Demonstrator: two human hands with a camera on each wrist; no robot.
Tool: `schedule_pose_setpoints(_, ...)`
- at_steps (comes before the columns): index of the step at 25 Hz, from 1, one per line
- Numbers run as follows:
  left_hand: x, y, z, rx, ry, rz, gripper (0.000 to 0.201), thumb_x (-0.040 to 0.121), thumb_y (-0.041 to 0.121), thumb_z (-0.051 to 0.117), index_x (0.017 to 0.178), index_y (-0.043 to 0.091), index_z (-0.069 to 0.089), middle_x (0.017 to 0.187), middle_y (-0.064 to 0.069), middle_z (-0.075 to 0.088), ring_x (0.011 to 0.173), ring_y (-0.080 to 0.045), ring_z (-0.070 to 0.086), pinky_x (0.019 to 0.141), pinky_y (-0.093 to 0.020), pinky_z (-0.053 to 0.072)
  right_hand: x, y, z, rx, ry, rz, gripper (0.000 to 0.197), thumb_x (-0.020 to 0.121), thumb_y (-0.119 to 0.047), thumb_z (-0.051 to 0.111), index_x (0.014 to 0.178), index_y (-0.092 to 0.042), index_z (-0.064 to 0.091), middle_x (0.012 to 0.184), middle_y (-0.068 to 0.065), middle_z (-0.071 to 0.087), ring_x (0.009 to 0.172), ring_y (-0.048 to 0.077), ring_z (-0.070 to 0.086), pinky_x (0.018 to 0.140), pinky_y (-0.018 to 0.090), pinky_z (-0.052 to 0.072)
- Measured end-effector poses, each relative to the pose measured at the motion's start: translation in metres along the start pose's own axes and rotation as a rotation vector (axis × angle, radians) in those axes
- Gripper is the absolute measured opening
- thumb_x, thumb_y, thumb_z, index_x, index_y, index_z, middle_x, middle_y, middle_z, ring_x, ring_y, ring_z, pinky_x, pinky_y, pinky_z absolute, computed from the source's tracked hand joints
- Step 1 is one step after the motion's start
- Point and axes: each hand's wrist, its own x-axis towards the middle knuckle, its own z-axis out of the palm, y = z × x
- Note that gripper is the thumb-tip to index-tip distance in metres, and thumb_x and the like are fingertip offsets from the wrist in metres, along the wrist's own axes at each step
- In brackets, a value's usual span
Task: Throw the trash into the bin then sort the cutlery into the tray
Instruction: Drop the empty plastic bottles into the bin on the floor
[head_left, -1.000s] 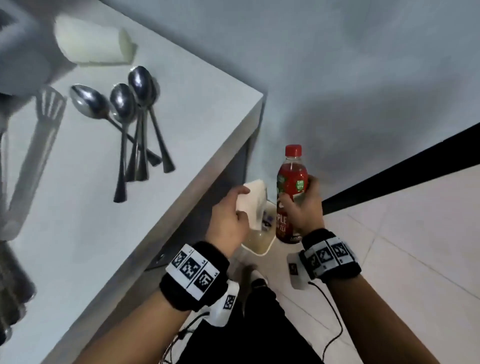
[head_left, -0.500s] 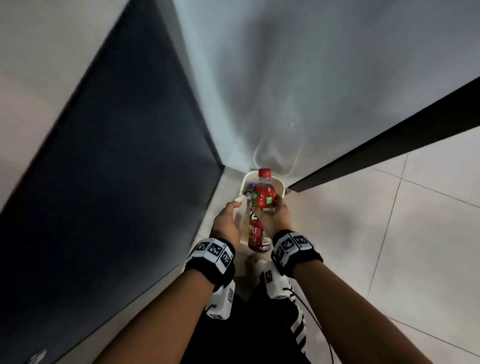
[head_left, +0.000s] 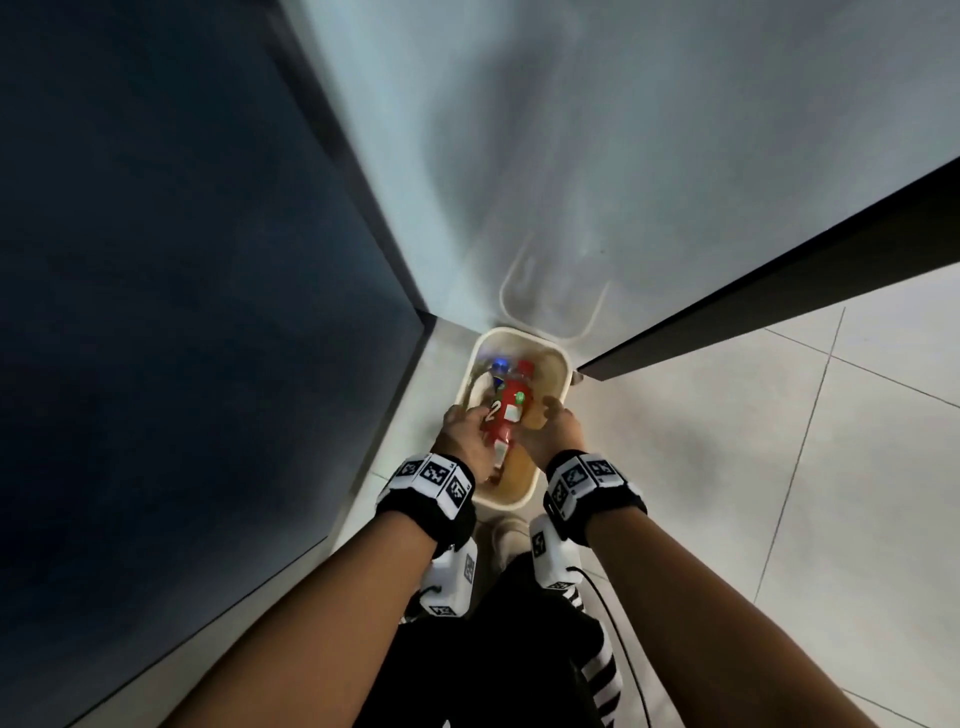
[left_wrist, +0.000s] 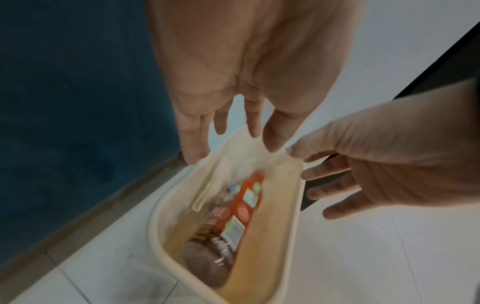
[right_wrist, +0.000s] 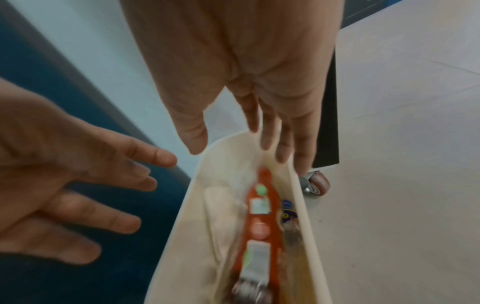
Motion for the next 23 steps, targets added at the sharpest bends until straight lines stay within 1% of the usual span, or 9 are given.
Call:
schedule_pose_setpoints(3, -0.040, 0.020, -0.027, -0.029, 0.030, -0.022, 0.046, 0.089, 0.010, 0.050, 0.135, 0.014, 0.048, 0.143, -0.013, 0.042, 0.131, -0.026, 0.045, 0.110, -0.024, 0.031, -0.040, -0.012, -0.027, -0.063, -0.012, -0.086, 0.042, 0.088, -0.015, 0.055, 0.128, -0.003, 0.052, 0.130, 0.018, 0.057, 0.121, 0.032, 0.053, 0.098, 0.032, 0.042)
schedule_pose_setpoints(6, -0.095, 0.048, -0.067, -0.094, 0.073, -0.023, 0.040, 0.090, 0.013, 0.050, 0.131, 0.014, 0.053, 0.139, -0.011, 0.051, 0.127, -0.026, 0.050, 0.105, -0.026, 0.038, -0.092, -0.038, -0.061, -0.098, -0.010, -0.152, 0.036, 0.089, -0.017, 0.054, 0.122, -0.004, 0.057, 0.126, 0.017, 0.061, 0.119, 0.031, 0.055, 0.096, 0.031, 0.043)
schedule_pose_setpoints(9, -0.168, 0.078, -0.111, -0.187, 0.114, -0.006, 0.038, 0.090, 0.014, 0.050, 0.128, 0.016, 0.055, 0.134, -0.006, 0.057, 0.123, -0.022, 0.053, 0.101, -0.024, 0.040, -0.153, -0.070, -0.101, -0.142, -0.029, -0.239, 0.036, 0.088, -0.017, 0.054, 0.123, -0.007, 0.056, 0.127, 0.013, 0.061, 0.119, 0.028, 0.056, 0.087, 0.023, 0.040)
schedule_pose_setpoints(12, -0.248, 0.098, -0.156, -0.313, 0.177, 0.023, 0.033, 0.090, 0.013, 0.053, 0.123, 0.014, 0.059, 0.127, -0.005, 0.062, 0.119, -0.021, 0.056, 0.100, -0.024, 0.040, -0.210, -0.106, -0.134, -0.251, -0.091, -0.353, 0.038, 0.087, -0.018, 0.055, 0.124, -0.009, 0.056, 0.127, 0.013, 0.062, 0.119, 0.028, 0.056, 0.097, 0.028, 0.043)
schedule_pose_setpoints(14, -0.308, 0.102, -0.191, -0.401, 0.293, 0.050, 0.029, 0.089, 0.013, 0.054, 0.117, 0.013, 0.062, 0.119, -0.004, 0.066, 0.112, -0.018, 0.059, 0.095, -0.018, 0.041, -0.255, -0.138, -0.155, -0.332, -0.131, -0.444, 0.038, 0.086, -0.020, 0.056, 0.122, -0.009, 0.058, 0.125, 0.015, 0.064, 0.118, 0.028, 0.057, 0.099, 0.030, 0.042)
schedule_pose_setpoints(16, -0.369, 0.102, -0.221, -0.472, 0.415, 0.068, 0.026, 0.089, 0.014, 0.056, 0.113, 0.012, 0.064, 0.106, -0.002, 0.065, 0.098, -0.012, 0.057, 0.080, -0.006, 0.036, -0.306, -0.168, -0.175, -0.397, -0.154, -0.574, 0.039, 0.087, -0.022, 0.058, 0.123, -0.008, 0.056, 0.121, 0.017, 0.065, 0.118, 0.027, 0.057, 0.097, 0.028, 0.041)
schedule_pose_setpoints(18, -0.428, 0.098, -0.244, -0.540, 0.516, 0.083, 0.025, 0.089, 0.015, 0.057, 0.112, 0.012, 0.064, 0.092, 0.003, 0.061, 0.089, -0.009, 0.054, 0.064, -0.004, 0.037, -0.359, -0.194, -0.190, -0.464, -0.187, -0.723, 0.041, 0.087, -0.023, 0.058, 0.125, -0.008, 0.055, 0.113, 0.015, 0.063, 0.117, 0.028, 0.056, 0.093, 0.027, 0.040)
schedule_pose_setpoints(21, -0.500, 0.085, -0.269, -0.622, 0.674, 0.069, 0.022, 0.089, 0.016, 0.057, 0.109, 0.015, 0.066, 0.082, 0.009, 0.058, 0.076, -0.006, 0.053, 0.059, -0.004, 0.039, -0.429, -0.223, -0.205, -0.601, -0.305, -0.890, 0.040, 0.088, -0.029, 0.058, 0.125, -0.014, 0.054, 0.107, 0.005, 0.056, 0.102, 0.021, 0.055, 0.081, 0.023, 0.037)
schedule_pose_setpoints(23, -0.544, 0.066, -0.278, -0.679, 0.836, 0.078, 0.020, 0.088, 0.018, 0.058, 0.105, 0.018, 0.068, 0.085, 0.010, 0.060, 0.062, 0.006, 0.054, 0.056, -0.003, 0.037, -0.468, -0.241, -0.202, -0.641, -0.359, -1.022, 0.037, 0.087, -0.029, 0.060, 0.122, -0.019, 0.056, 0.106, 0.002, 0.055, 0.097, 0.018, 0.055, 0.074, 0.022, 0.038)
